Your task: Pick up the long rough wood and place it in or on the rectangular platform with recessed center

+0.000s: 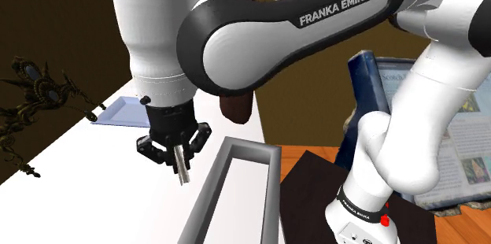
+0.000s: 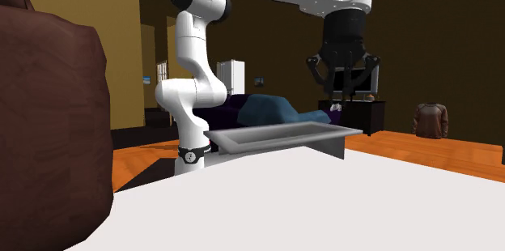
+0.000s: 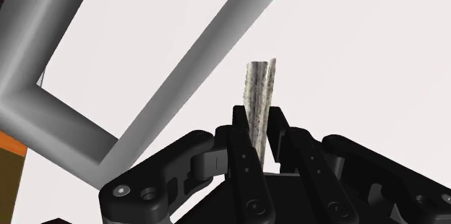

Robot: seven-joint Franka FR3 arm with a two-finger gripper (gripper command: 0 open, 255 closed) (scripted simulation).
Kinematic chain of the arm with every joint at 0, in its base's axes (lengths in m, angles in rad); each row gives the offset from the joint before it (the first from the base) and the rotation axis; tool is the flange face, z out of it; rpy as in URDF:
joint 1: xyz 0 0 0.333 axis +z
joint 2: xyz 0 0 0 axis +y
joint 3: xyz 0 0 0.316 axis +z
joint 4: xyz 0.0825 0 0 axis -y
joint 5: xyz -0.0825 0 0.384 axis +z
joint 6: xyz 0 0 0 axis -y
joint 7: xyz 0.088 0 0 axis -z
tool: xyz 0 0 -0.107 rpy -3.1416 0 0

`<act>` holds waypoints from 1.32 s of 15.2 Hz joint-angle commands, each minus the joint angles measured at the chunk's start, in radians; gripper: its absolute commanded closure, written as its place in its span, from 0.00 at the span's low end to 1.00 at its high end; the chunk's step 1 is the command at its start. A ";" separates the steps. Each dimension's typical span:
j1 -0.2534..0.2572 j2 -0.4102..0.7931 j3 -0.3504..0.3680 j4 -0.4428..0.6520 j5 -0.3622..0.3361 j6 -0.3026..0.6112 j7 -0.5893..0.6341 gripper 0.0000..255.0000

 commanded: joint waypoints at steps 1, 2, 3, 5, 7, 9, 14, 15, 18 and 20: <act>0.007 -0.091 -0.002 -0.098 0.036 0.013 -0.011 1.00; 0.013 -0.132 -0.004 -0.136 0.052 0.012 -0.016 1.00; 0.019 -0.174 -0.006 -0.174 0.067 0.010 -0.021 1.00; 0.035 -0.257 -0.011 -0.245 0.096 0.002 -0.030 1.00; 0.054 -0.341 -0.017 -0.312 0.123 -0.012 -0.036 1.00; 0.074 -0.412 -0.021 -0.379 0.146 -0.015 -0.038 1.00; 0.076 -0.395 -0.010 -0.434 0.150 0.056 -0.034 1.00; 0.076 -0.391 -0.008 -0.445 0.150 0.071 -0.033 1.00; 0.076 -0.377 0.000 -0.475 0.152 0.115 -0.030 1.00; 0.076 -0.366 0.005 -0.494 0.153 0.145 -0.028 1.00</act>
